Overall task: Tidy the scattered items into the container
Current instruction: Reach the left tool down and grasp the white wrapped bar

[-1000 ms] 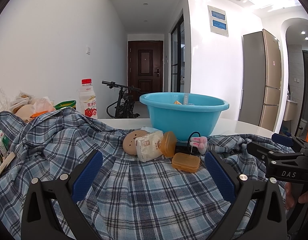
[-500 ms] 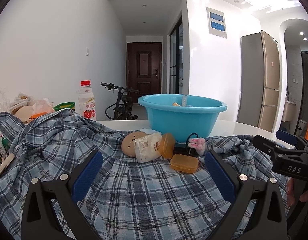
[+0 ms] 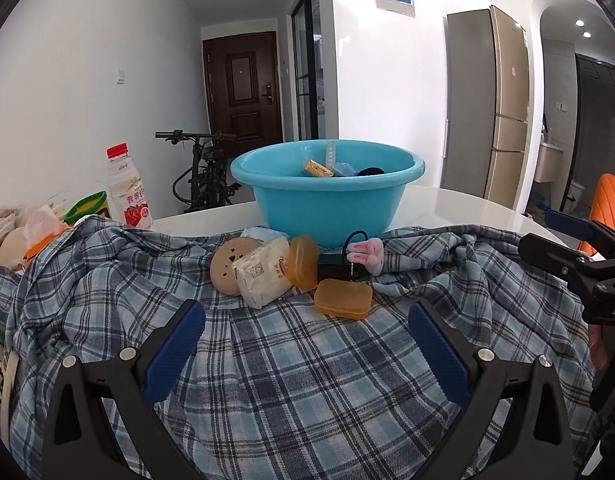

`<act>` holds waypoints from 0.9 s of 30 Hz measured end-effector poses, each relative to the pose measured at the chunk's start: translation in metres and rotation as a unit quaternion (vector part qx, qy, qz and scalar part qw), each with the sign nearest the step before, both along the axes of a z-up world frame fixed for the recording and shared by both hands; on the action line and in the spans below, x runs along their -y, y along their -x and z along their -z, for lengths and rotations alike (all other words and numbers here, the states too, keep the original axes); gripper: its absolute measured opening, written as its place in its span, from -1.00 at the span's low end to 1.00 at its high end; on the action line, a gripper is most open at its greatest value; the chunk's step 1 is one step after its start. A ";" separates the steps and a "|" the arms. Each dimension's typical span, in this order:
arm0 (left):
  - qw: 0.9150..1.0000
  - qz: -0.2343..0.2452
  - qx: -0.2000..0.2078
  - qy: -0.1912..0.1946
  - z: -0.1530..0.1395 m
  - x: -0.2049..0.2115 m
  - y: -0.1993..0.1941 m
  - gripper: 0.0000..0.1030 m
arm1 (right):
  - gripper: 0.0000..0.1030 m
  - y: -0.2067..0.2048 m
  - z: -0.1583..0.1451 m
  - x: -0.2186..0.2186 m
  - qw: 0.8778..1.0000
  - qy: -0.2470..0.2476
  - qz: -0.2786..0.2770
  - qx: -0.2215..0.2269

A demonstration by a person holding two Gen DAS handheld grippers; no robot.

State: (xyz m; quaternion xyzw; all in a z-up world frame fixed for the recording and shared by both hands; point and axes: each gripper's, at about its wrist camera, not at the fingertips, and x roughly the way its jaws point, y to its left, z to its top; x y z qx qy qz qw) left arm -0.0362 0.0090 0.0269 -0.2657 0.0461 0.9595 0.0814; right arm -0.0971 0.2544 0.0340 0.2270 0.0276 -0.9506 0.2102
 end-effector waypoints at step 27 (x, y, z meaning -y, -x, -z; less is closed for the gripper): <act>0.992 0.068 0.108 0.006 0.033 0.038 0.123 1.00 | 1.00 0.051 -0.001 0.026 0.993 -0.048 -0.055 0.093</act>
